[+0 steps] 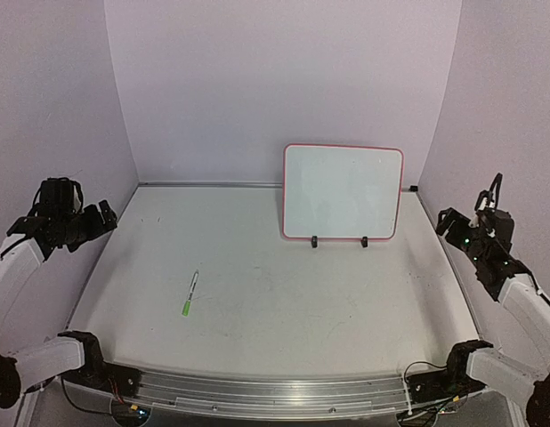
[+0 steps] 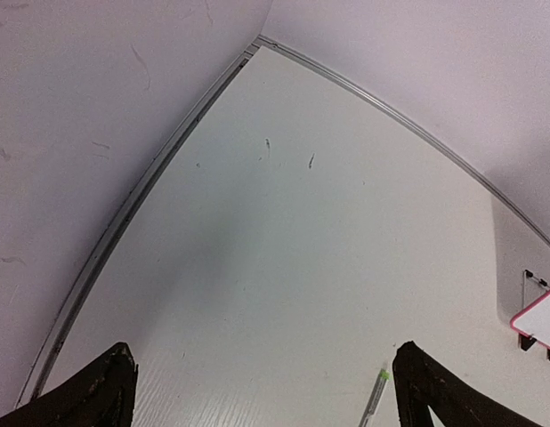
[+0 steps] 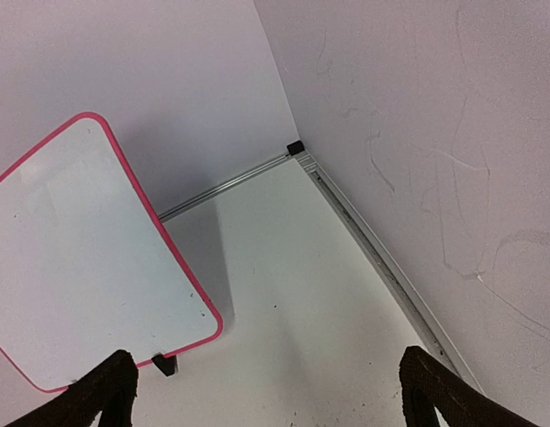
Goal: Write a sentence on the whiteboard
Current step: Move the whiteboard stand to the corner of the board.
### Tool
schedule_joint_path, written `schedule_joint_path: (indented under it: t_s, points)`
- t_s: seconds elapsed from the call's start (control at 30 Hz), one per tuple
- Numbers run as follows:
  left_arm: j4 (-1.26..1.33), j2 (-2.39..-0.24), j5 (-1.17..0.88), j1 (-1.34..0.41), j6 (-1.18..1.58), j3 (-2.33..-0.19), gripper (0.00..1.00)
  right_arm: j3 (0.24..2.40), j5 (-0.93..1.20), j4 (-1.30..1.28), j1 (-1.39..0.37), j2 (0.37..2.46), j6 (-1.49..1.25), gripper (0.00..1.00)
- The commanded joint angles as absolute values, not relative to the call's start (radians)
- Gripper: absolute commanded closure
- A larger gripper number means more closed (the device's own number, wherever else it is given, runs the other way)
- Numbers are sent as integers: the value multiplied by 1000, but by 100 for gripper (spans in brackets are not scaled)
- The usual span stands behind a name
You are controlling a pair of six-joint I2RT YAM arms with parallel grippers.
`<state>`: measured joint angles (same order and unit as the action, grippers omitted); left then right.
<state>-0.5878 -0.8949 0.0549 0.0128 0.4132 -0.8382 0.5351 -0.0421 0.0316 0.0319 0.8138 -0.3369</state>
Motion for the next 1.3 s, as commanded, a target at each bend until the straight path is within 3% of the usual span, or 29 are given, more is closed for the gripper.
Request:
schedule_joint_path:
  t_s: [0.0,0.2,0.43,0.57,0.87,1.27]
  points:
    - [-678,-979,26,12,353,-1052,0,595,39,10,28,840,-306,2]
    - [-678,-1106,-27,12,240,-1210,0,682,185,-61,24,947,-288,3]
    - [-479,-1119,-16,12,229,-1088,0,751,139,-107,-174,1131,-287,7]
    - [-493,-1133,-40,12,148,-1055,1,798,94,-105,-288,1279,-296,11]
    - [-496,-1122,-61,12,142,-1034,1,855,62,28,-317,1571,-293,32]
    - [-491,-1100,-103,12,134,-1027,0,951,17,159,-317,1799,-213,46]
